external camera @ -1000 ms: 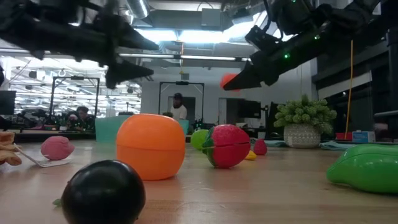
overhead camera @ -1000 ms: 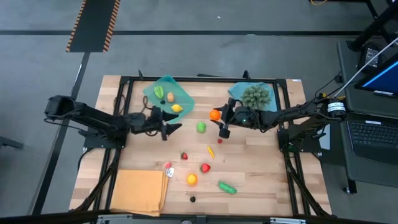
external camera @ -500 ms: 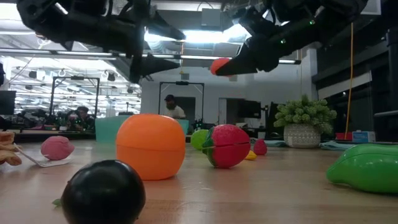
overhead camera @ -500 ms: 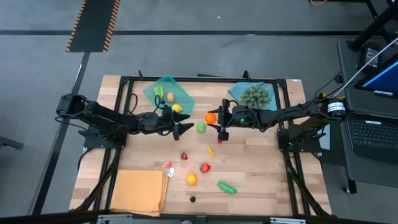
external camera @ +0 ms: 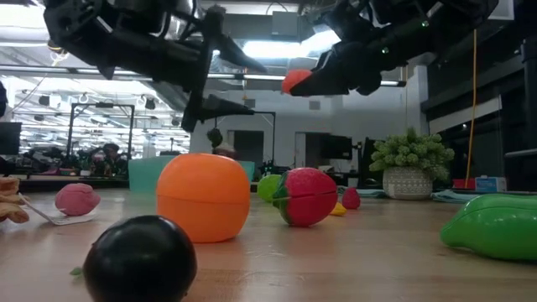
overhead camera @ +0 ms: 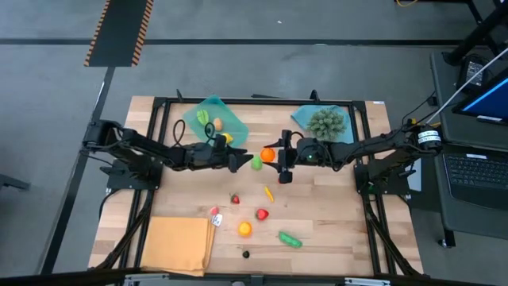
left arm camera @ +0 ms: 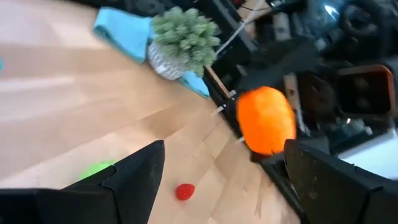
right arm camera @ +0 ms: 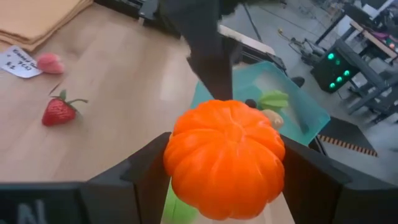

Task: Pick and placing Produce into tupperware
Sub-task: Put the orange pumpkin into the blue bin

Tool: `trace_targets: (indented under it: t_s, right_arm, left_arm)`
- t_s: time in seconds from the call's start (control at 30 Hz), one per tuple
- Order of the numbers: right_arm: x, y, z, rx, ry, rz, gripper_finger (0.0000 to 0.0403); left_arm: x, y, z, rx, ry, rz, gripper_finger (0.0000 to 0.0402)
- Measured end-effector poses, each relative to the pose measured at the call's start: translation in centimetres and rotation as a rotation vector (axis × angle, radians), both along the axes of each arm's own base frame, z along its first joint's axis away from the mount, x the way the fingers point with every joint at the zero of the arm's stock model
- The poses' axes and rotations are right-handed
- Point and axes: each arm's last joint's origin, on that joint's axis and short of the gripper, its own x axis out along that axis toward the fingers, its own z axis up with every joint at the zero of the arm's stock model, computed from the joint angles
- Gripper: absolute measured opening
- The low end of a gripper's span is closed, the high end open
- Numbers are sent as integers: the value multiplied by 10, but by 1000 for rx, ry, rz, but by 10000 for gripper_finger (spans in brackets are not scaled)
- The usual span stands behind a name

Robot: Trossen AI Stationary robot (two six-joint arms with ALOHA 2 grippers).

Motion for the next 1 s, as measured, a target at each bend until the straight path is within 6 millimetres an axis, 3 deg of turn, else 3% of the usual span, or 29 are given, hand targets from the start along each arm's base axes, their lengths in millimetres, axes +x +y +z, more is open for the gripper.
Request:
trace_targets:
  t_s: [0.23,0.67,1.0]
  right_arm:
    - [0,2,0,5,1,36,249]
    - [1,3,1,9,-14,47,250]
    - [0,2,0,11,-5,45,250]
  left_arm:
    - [9,2,-5,-107,-99,-31,318]
    - [50,12,6,-66,-121,-214,318]
    - [54,15,11,-50,-124,-235,318]
